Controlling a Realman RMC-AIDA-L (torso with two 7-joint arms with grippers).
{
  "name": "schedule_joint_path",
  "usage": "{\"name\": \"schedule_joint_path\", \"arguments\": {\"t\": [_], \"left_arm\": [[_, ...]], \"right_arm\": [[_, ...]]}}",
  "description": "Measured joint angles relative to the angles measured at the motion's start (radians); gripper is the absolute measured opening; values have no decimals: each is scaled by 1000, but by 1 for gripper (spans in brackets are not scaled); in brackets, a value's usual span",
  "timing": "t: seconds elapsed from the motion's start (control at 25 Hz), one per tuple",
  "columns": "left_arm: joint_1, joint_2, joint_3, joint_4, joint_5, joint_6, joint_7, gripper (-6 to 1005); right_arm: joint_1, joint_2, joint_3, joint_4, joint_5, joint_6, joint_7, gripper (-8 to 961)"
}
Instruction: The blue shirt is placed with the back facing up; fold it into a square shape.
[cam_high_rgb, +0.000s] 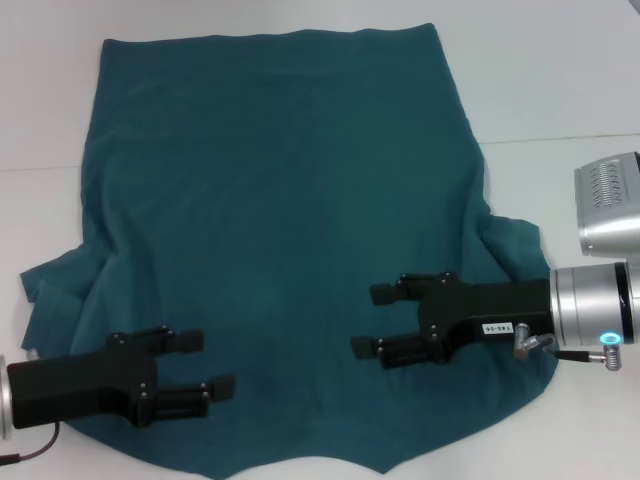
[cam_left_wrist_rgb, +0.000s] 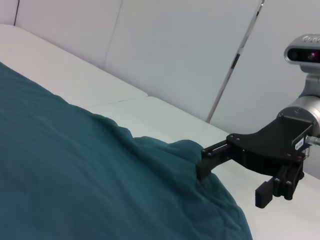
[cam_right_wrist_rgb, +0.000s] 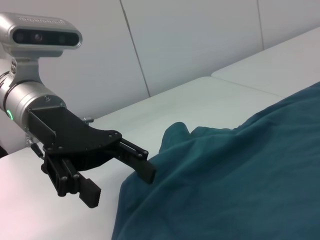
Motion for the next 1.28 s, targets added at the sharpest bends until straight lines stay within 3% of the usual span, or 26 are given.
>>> {"name": "schedule_joint_path", "arguments": {"t": [0.32, 0.52, 0.68, 1.28], "left_arm": [[0, 0, -50, 1, -4, -7, -10, 876], [3, 0, -193, 6, -5, -41, -39, 875], [9, 3, -277, 13, -6, -153, -110, 875], [41, 16, -293, 15, 26, -390, -205, 875]], "right_arm": [[-3, 3, 12, 0, 8, 8, -3, 929], [-10, 3, 54, 0, 22, 8, -1, 929], [-16, 3, 105, 8, 23, 4, 3, 929], [-22, 8, 126, 0, 23, 5, 54, 928]]}}
